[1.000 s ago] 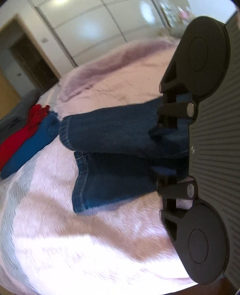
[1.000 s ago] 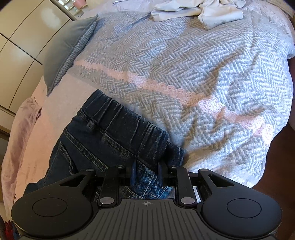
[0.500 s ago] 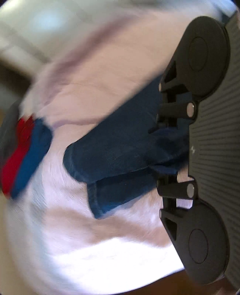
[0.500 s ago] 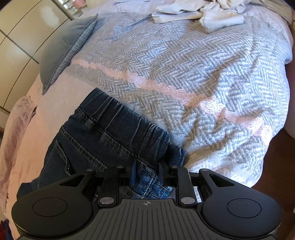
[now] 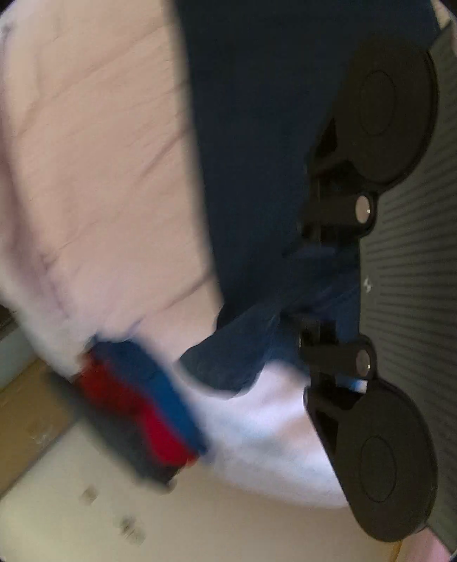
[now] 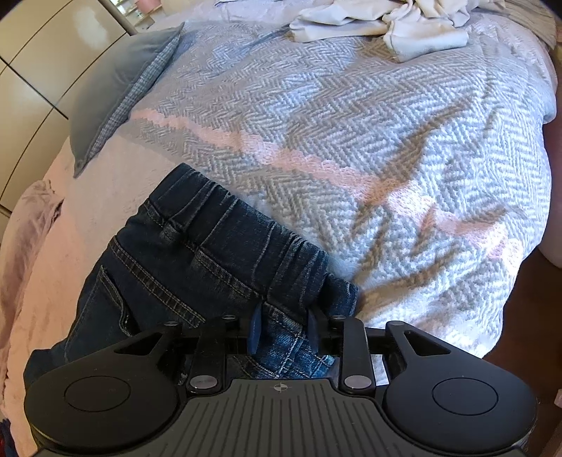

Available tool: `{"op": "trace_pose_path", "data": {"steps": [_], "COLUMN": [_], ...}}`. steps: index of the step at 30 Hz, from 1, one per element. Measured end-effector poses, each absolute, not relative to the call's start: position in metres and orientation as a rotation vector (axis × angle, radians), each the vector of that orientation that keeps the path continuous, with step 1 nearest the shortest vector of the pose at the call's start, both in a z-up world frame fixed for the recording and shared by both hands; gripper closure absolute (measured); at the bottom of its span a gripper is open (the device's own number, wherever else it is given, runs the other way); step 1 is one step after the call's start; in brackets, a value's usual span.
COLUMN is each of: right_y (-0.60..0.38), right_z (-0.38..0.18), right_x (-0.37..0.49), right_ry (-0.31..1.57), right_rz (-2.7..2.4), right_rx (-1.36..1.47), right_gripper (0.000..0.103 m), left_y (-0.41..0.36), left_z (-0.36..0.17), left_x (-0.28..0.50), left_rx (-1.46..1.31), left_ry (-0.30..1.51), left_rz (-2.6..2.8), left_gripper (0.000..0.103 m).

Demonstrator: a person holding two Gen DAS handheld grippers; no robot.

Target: Fold clothes

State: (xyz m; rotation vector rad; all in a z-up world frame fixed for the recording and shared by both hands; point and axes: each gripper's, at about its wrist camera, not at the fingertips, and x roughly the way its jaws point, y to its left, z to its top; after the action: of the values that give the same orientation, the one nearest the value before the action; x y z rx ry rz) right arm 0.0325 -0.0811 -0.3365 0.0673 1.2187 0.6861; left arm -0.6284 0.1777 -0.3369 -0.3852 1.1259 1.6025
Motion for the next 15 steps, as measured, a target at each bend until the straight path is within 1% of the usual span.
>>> {"op": "trace_pose_path", "data": {"steps": [1,4,5,7,8,9,10,13,14,15], "right_y": [-0.08,-0.078,-0.077,-0.078,-0.079,-0.08,-0.08,-0.078,-0.078,-0.077], "right_z": [-0.337,-0.337,-0.337,-0.339,-0.339,-0.339,-0.339,-0.338,-0.337,-0.337], "right_x": [0.032,0.032,0.032,0.033,0.032,0.031,0.03,0.029,0.03,0.03], "right_ry": [1.217,1.212,1.211,1.21,1.208,1.203,1.198,1.193,1.194,1.196], "right_rz": [0.683,0.69,0.694,0.693,0.69,0.687,0.685,0.684,0.686,0.688], "right_rx": [0.066,0.049,0.046,0.057,0.064,0.067,0.069,0.059,0.051,0.045], "right_gripper": [0.071,0.07,0.07,0.07,0.07,0.069,0.069,0.069,0.069,0.069], "left_y": [0.177,0.164,0.159,0.153,0.151,0.149,0.147,0.14,0.138,0.135], "left_z": [-0.333,-0.311,-0.308,-0.313,-0.313,-0.312,-0.311,-0.307,-0.299,-0.29], "left_x": [-0.636,-0.685,-0.704,-0.741,-0.749,-0.753,-0.757,-0.768,-0.757,-0.741], "left_rx": [-0.442,-0.742,-0.839,-1.042,-1.07,-1.068,-1.066,-1.06,-0.949,-0.8], "left_ry": [1.058,0.664,0.523,0.313,0.264,0.23,0.197,0.097,0.17,0.277], "left_rz": [1.627,1.666,1.671,1.657,1.657,1.662,1.667,1.681,1.698,1.712], "left_gripper": [0.072,0.063,0.062,0.063,0.067,0.08,0.096,0.096,0.096,0.094]}}
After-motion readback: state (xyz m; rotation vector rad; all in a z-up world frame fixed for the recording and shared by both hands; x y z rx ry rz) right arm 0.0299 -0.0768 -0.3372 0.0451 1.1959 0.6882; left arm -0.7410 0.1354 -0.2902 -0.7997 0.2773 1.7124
